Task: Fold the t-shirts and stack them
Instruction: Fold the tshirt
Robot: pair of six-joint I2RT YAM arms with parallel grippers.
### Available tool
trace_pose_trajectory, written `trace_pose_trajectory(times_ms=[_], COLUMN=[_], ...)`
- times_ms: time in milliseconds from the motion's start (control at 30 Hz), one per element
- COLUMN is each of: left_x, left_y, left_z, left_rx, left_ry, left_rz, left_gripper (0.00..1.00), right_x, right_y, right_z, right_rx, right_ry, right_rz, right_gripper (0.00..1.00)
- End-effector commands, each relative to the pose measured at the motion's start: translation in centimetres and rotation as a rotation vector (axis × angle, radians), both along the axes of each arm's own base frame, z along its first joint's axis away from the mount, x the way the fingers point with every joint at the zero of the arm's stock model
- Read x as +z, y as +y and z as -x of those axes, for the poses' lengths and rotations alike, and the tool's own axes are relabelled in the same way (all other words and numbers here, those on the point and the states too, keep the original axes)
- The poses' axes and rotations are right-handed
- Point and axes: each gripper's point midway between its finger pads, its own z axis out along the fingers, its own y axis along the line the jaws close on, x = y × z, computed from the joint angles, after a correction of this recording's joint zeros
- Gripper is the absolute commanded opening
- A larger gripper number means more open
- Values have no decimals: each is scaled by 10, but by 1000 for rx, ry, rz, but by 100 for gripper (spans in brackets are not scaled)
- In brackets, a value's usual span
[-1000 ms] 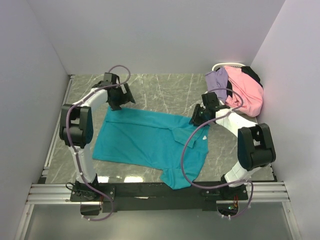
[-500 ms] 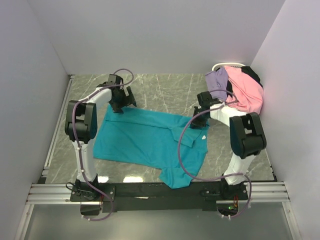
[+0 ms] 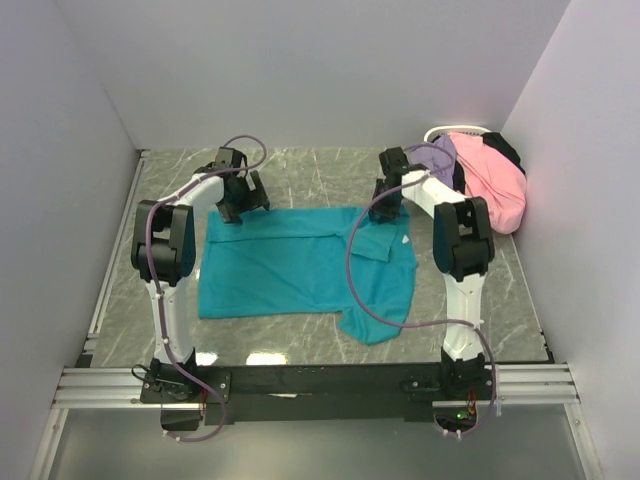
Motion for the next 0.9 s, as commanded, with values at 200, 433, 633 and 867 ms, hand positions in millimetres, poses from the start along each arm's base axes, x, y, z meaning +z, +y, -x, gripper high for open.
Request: trace_pose_trajectory(times_ms=[200, 433, 633, 867], left_x=[-45, 12, 52, 67], left_y=[33, 25, 18, 5], left_z=[21, 4, 13, 30], left_rx=[73, 78, 67, 31], left_ry=[115, -25, -112, -136], left_rz=[-86, -44, -12, -18], left_gripper=[99, 99, 99, 99], right_x=[32, 125, 135, 93], right_y=[14, 24, 43, 67], right_z=[-67, -31, 21, 55], right_rx=[102, 158, 263, 467], right_ry=[-139, -429, -445, -385], right_rz=[16, -122, -142, 214], right_gripper=[42, 56, 58, 61])
